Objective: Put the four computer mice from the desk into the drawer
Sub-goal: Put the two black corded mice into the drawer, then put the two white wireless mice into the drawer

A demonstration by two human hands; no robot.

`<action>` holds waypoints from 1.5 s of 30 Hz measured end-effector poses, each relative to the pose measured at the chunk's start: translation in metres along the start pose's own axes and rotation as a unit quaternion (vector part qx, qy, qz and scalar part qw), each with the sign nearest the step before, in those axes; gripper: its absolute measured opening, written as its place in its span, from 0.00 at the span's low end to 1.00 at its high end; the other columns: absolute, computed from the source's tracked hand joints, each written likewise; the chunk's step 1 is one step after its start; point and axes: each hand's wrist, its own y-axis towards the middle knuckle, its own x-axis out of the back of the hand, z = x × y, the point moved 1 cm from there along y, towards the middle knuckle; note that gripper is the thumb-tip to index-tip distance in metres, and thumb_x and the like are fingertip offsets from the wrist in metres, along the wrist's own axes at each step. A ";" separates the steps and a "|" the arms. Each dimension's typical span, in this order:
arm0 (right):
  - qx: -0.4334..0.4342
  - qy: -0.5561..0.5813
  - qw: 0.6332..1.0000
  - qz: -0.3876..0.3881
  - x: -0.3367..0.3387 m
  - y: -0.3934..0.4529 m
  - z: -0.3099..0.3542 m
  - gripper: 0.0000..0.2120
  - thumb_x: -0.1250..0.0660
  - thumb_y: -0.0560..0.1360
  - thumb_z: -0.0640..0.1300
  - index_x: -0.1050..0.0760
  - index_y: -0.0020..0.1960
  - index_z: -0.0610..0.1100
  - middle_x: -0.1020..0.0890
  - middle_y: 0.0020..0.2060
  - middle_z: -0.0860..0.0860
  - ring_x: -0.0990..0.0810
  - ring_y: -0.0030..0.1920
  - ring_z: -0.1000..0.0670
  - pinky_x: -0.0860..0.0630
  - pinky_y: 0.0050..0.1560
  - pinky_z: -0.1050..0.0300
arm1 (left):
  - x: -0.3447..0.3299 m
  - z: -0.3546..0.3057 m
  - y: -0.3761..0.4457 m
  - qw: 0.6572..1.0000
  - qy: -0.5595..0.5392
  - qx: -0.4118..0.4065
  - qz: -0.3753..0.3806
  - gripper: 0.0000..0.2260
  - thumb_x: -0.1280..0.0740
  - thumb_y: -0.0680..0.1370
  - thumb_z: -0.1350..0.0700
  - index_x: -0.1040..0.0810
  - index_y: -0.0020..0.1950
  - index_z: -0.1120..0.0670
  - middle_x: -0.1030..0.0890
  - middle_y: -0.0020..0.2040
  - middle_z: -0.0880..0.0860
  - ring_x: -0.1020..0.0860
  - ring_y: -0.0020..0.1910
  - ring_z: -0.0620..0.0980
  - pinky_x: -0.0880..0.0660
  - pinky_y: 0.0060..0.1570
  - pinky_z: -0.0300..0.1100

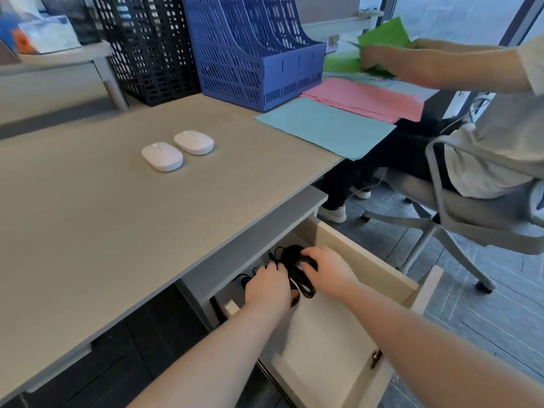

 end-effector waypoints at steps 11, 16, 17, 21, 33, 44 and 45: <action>0.084 0.068 0.973 -0.203 0.105 -0.014 0.105 0.12 0.40 0.78 0.47 0.21 0.45 0.42 0.16 0.39 0.47 0.19 0.41 0.46 0.22 0.44 0.51 | 0.159 -0.015 -0.056 0.982 0.041 -0.104 -0.151 0.07 0.39 0.76 0.60 0.22 0.48 0.58 0.20 0.44 0.58 0.22 0.45 0.60 0.32 0.37 0.46; 0.112 0.110 0.971 -0.181 0.118 0.011 0.156 0.11 0.40 0.78 0.47 0.22 0.52 0.43 0.16 0.48 0.48 0.20 0.45 0.48 0.25 0.47 0.57 | 0.206 0.036 -0.054 0.973 0.012 -0.028 -0.228 0.05 0.40 0.76 0.58 0.31 0.40 0.53 0.21 0.45 0.57 0.22 0.47 0.60 0.32 0.37 0.46; 0.117 0.112 0.971 -0.174 0.116 0.020 0.165 0.11 0.40 0.78 0.47 0.22 0.54 0.43 0.16 0.50 0.48 0.22 0.46 0.50 0.28 0.48 0.59 | 0.210 0.051 -0.048 0.970 0.006 -0.010 -0.242 0.04 0.40 0.76 0.58 0.30 0.42 0.53 0.21 0.49 0.57 0.22 0.48 0.60 0.32 0.38 0.46; 0.109 0.113 0.977 -0.147 0.100 0.059 0.191 0.15 0.39 0.78 0.48 0.26 0.62 0.46 0.19 0.57 0.48 0.22 0.57 0.47 0.27 0.56 0.55 | 0.218 0.106 -0.017 0.963 0.001 0.036 -0.266 0.12 0.39 0.77 0.56 0.28 0.59 0.57 0.27 0.61 0.58 0.28 0.59 0.60 0.28 0.47 0.51; 0.077 0.112 0.979 -0.152 0.057 0.168 0.219 0.23 0.34 0.74 0.52 0.31 0.67 0.47 0.23 0.63 0.44 0.26 0.63 0.43 0.28 0.60 0.51 | 0.195 0.192 0.080 0.943 -0.126 0.110 -0.287 0.46 0.36 0.68 0.30 0.46 0.75 0.56 0.45 0.76 0.62 0.46 0.75 0.59 0.43 0.72 0.52; 0.092 0.036 0.989 -0.106 0.056 0.193 0.234 0.29 0.35 0.72 0.61 0.31 0.68 0.47 0.22 0.63 0.45 0.25 0.64 0.42 0.28 0.60 0.49 | 0.200 0.198 0.097 0.928 -0.177 0.096 -0.314 0.37 0.31 0.65 0.34 0.34 0.65 0.55 0.27 0.59 0.60 0.31 0.62 0.61 0.33 0.58 0.50; 0.092 0.034 0.989 -0.110 0.058 0.188 0.233 0.28 0.34 0.72 0.59 0.31 0.67 0.46 0.22 0.62 0.44 0.25 0.64 0.41 0.28 0.59 0.49 | 0.200 0.197 0.095 0.928 -0.178 0.097 -0.313 0.36 0.31 0.66 0.34 0.34 0.65 0.55 0.27 0.60 0.60 0.32 0.63 0.61 0.33 0.58 0.49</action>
